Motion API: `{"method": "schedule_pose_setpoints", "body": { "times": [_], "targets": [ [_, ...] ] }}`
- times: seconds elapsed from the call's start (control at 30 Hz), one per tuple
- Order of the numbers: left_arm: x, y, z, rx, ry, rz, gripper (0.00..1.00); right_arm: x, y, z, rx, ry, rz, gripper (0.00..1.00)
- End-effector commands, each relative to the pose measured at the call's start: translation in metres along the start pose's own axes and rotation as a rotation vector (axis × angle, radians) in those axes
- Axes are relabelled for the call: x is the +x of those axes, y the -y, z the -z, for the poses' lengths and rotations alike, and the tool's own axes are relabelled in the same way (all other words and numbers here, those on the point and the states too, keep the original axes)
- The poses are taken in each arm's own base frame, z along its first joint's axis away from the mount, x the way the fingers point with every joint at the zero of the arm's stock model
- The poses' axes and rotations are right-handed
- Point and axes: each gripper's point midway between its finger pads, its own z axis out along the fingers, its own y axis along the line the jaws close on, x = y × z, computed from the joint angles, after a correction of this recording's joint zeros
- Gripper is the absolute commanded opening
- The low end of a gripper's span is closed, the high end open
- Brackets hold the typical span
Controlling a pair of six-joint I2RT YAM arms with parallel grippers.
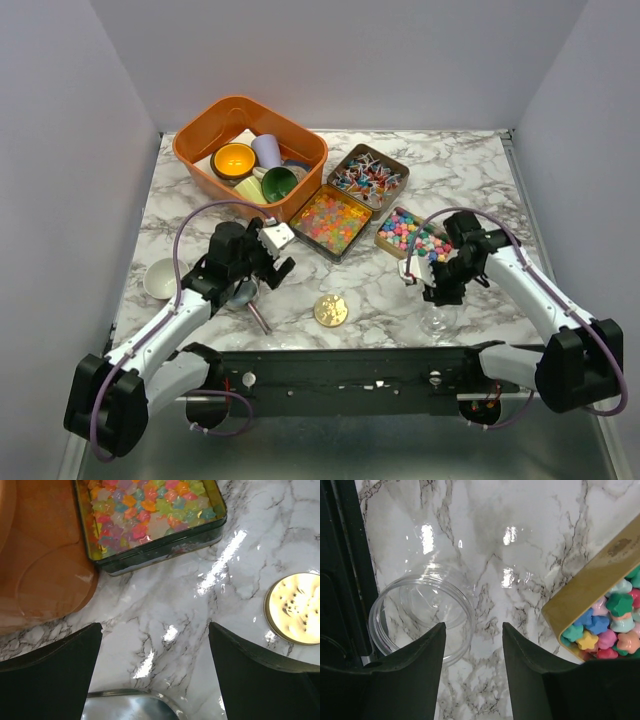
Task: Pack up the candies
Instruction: Place the packing bottle at the center of the board.
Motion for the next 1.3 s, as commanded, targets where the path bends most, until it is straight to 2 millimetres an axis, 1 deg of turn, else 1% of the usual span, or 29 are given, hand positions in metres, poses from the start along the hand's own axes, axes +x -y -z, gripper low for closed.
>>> {"method": "schedule_pose_setpoints", "body": {
  "times": [0.0,0.03,0.07,0.13,0.17,0.27,0.3,0.33,0.37,0.4,0.43,0.5,0.53,0.57,0.6,0.63,0.67,0.77,0.87,0.9,0.93,0.97,1.0,1.03,1.1,1.13,1.17,1.23,1.27],
  "targets": [
    [0.004,-0.015,0.007,-0.068,-0.012,0.035,0.99,-0.009,-0.009,-0.014,-0.047,0.035,0.042,0.54],
    [0.004,-0.015,0.008,-0.071,-0.012,0.038,0.99,-0.008,-0.011,-0.016,-0.053,0.031,0.040,0.52],
    [0.003,-0.016,0.010,-0.074,-0.007,0.041,0.99,-0.007,-0.013,-0.022,-0.055,0.025,0.051,0.45],
    [0.001,-0.018,0.011,-0.079,-0.002,0.049,0.99,-0.008,-0.012,-0.026,-0.048,0.024,0.049,0.38],
    [-0.001,-0.019,0.013,-0.085,0.003,0.048,0.99,-0.012,-0.008,-0.027,-0.034,0.031,0.062,0.27],
    [-0.007,-0.023,0.017,-0.099,0.009,0.035,0.99,-0.027,0.001,-0.027,-0.024,0.052,0.071,0.09],
    [-0.007,-0.025,0.018,-0.105,0.009,0.033,0.99,-0.035,0.009,-0.024,-0.017,0.061,0.075,0.06],
    [-0.008,-0.026,0.019,-0.107,0.011,0.029,0.99,-0.040,0.013,-0.024,-0.018,0.066,0.055,0.03],
    [-0.011,-0.027,0.021,-0.113,0.019,0.032,0.99,-0.051,0.016,-0.024,-0.023,0.082,0.071,0.01],
    [-0.012,-0.028,0.022,-0.116,0.023,0.036,0.99,-0.056,0.019,-0.028,-0.039,0.085,0.066,0.01],
    [-0.015,-0.029,0.024,-0.118,0.026,0.041,0.99,-0.069,0.029,-0.022,-0.019,0.103,0.068,0.01],
    [-0.021,-0.031,0.028,-0.126,0.035,0.043,0.99,-0.088,0.034,-0.026,-0.027,0.128,0.099,0.01],
    [-0.025,-0.032,0.031,-0.133,0.031,0.048,0.99,-0.099,0.040,-0.027,-0.027,0.136,0.095,0.01],
    [-0.026,-0.035,0.034,-0.146,0.028,0.047,0.99,-0.111,0.042,-0.032,-0.030,0.145,0.125,0.01],
    [-0.026,-0.039,0.037,-0.172,0.018,0.048,0.99,-0.119,0.045,-0.034,-0.025,0.148,0.133,0.01],
    [-0.029,-0.042,0.040,-0.185,0.011,0.049,0.99,-0.123,0.045,-0.042,-0.044,0.143,0.118,0.01],
    [-0.030,-0.045,0.043,-0.204,0.008,0.048,0.99,-0.138,0.049,-0.043,-0.035,0.156,0.145,0.01],
    [-0.029,-0.053,0.054,-0.248,-0.011,0.034,0.99,-0.154,0.055,-0.053,-0.036,0.153,0.137,0.01],
    [-0.023,-0.053,0.063,-0.266,-0.044,0.025,0.99,-0.161,0.060,-0.062,-0.021,0.145,0.131,0.01],
    [-0.020,-0.052,0.065,-0.264,-0.057,0.020,0.99,-0.160,0.059,-0.064,-0.020,0.137,0.133,0.01],
    [-0.011,-0.047,0.068,-0.247,-0.095,0.015,0.99,-0.158,0.060,-0.066,-0.013,0.131,0.127,0.01],
    [-0.008,-0.044,0.071,-0.239,-0.109,0.008,0.99,-0.158,0.066,-0.068,0.020,0.119,0.133,0.01],
    [-0.004,-0.042,0.073,-0.231,-0.127,0.005,0.99,-0.157,0.065,-0.070,0.029,0.111,0.135,0.02],
    [0.007,-0.035,0.076,-0.209,-0.173,0.012,0.99,-0.155,0.065,-0.073,0.033,0.104,0.131,0.03],
    [0.013,-0.028,0.081,-0.179,-0.202,-0.006,0.99,-0.156,0.069,-0.073,0.061,0.101,0.128,0.11],
    [0.021,-0.022,0.084,-0.151,-0.235,-0.006,0.99,-0.156,0.070,-0.073,0.065,0.101,0.120,0.16],
    [0.023,-0.018,0.086,-0.130,-0.244,-0.020,0.99,-0.156,0.070,-0.072,0.066,0.098,0.116,0.26],
    [0.030,-0.008,0.088,-0.079,-0.270,-0.017,0.99,-0.158,0.069,-0.068,0.074,0.105,0.112,0.35],
    [0.033,-0.006,0.089,-0.063,-0.284,-0.020,0.99,-0.159,0.070,-0.065,0.083,0.105,0.111,0.43]
  ]
}}
